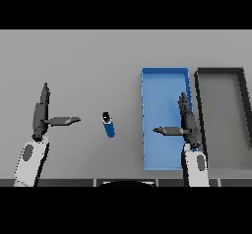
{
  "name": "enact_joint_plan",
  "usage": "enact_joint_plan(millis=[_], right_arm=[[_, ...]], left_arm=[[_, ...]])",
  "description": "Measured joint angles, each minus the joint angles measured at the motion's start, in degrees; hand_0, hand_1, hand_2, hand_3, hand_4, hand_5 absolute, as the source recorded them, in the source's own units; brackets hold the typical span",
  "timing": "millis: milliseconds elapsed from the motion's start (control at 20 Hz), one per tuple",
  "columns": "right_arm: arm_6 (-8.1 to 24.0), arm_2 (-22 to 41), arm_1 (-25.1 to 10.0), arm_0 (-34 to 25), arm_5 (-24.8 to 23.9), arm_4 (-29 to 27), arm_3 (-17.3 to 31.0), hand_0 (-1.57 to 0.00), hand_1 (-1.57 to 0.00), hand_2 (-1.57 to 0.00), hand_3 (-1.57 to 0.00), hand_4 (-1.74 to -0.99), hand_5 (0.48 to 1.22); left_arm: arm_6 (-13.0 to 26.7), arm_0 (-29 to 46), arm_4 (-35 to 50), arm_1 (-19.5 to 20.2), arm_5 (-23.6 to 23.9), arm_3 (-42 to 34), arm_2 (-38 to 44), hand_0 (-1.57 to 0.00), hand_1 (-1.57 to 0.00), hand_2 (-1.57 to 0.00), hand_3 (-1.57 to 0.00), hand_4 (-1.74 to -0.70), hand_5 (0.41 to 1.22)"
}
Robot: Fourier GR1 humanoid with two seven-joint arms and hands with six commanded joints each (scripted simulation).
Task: Pick up the blue pipe and place it into the blue bin.
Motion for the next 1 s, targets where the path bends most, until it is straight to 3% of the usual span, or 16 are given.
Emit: enact_joint_plan(millis=[300,350,450,750,950,1000], right_arm=[[0.2,0.7,0.8,0.0,-0.6,0.8,0.2,0.0,0.0,0.0,0.0,-1.222,0.603],[-3.7,2.5,-2.2,1.8,0.4,4.1,-1.9,0.0,0.0,0.0,0.0,-1.227,0.603],[-5.6,5.1,-4.6,4.9,2.2,6.9,-5.3,0.0,0.0,0.0,0.0,-1.228,0.599],[-2.1,6.3,-5.8,5.2,2.9,8.4,-6.8,0.0,0.0,0.0,0.0,-1.218,0.589],[-2.9,6.3,-6.3,5.1,3.4,8.2,-7.4,0.0,0.0,0.0,0.0,-1.225,0.595],[-4.4,6.7,-6.2,5.5,3.4,8.5,-7.7,0.0,0.0,0.0,0.0,-1.223,0.601]], left_arm=[[-1.2,0.5,0.3,0.4,-0.6,0.0,0.3,0.0,0.0,0.0,0.0,-1.01,0.586],[-4.5,2.2,0.1,4.5,-6.8,0.0,-1.0,0.0,0.0,0.0,0.0,-1.01,0.588],[-8.7,4.2,-0.3,8.5,-13.1,-0.3,-2.3,0.0,0.0,0.0,0.0,-1.01,0.588],[-9.9,4.7,0.9,10.9,-18.2,-1.3,-3.2,0.0,0.0,0.0,0.0,-1.02,0.594],[-10.3,5.4,0.7,12.4,-23.6,-4.2,-6.5,0.0,0.0,0.0,0.0,-1.03,0.565],[-10.1,5.9,0.6,13.1,-24.9,-5.4,-7.4,0.0,0.0,0.0,0.0,-1.04,0.548]])
